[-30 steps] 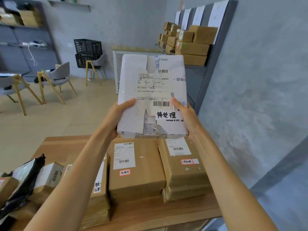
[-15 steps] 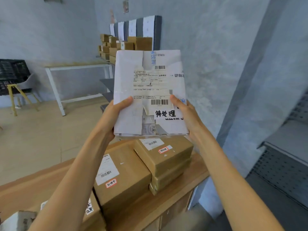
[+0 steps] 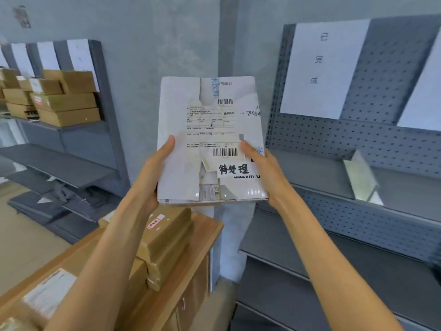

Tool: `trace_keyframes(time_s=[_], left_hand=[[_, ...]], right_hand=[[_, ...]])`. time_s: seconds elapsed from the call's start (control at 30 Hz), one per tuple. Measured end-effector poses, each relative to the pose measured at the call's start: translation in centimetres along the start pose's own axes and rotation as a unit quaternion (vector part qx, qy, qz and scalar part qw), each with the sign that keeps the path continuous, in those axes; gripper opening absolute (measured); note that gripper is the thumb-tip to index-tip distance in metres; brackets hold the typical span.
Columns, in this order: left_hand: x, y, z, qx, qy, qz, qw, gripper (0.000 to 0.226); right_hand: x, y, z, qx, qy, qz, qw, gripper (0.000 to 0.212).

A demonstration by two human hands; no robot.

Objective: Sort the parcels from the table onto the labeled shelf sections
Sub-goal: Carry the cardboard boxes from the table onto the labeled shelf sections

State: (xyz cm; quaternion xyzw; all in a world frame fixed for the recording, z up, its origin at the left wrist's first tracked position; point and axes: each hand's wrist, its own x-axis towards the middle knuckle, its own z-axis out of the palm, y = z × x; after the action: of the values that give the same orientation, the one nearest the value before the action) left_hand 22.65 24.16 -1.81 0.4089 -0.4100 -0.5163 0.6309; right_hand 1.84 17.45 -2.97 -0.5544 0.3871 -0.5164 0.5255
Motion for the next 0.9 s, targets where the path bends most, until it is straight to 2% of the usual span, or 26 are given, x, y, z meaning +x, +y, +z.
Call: trace_keyframes(time_s=[0.13,0.27,0.37,0.43,0.6,0.63,0.77,0.9], left_hand=[[0.4,-1.6,6.0,-0.002,-0.052,-0.02,0.998,0.036],[0.3,-3.5,13.0,-0.005,-0.112,-0.032,0.993,0.032],[-1.0,-5.0,18.8,-0.008,-0.172,-0.052,0.984,0.048],[-2.4,-6.0,22.8,-0.016,-0.204,-0.063,0.977,0.042],[-7.3,-8.3,32.8,-0.015,-0.261,-0.085,0.962,0.051],[-8.5,-8.8,34.8,-0.016,-0.268,-0.089,0.959,0.05],[-13.8,-10.5,42.5,-0.023,-0.298,-0.1,0.949,0.051],[-18.7,-12.2,49.0,-0.031,-0.321,-0.109,0.94,0.041]], right_hand=[[-3.1,-1.7,-6.2,-0.015,0.068,-0.018,0.997,0.051],[-7.0,-3.3,-13.0,-0.039,0.14,-0.03,0.989,0.062],[-11.0,-4.9,-18.3,-0.046,0.189,-0.035,0.98,0.057],[-14.0,-6.1,-21.8,-0.048,0.217,-0.042,0.974,0.054],[-22.3,-8.8,-30.1,-0.061,0.28,-0.057,0.957,0.076],[-24.0,-9.4,-31.7,-0.063,0.289,-0.057,0.953,0.073],[-31.2,-11.9,-38.0,-0.07,0.313,-0.067,0.945,0.036],[-37.4,-13.5,-43.2,-0.077,0.339,-0.078,0.934,0.034]])
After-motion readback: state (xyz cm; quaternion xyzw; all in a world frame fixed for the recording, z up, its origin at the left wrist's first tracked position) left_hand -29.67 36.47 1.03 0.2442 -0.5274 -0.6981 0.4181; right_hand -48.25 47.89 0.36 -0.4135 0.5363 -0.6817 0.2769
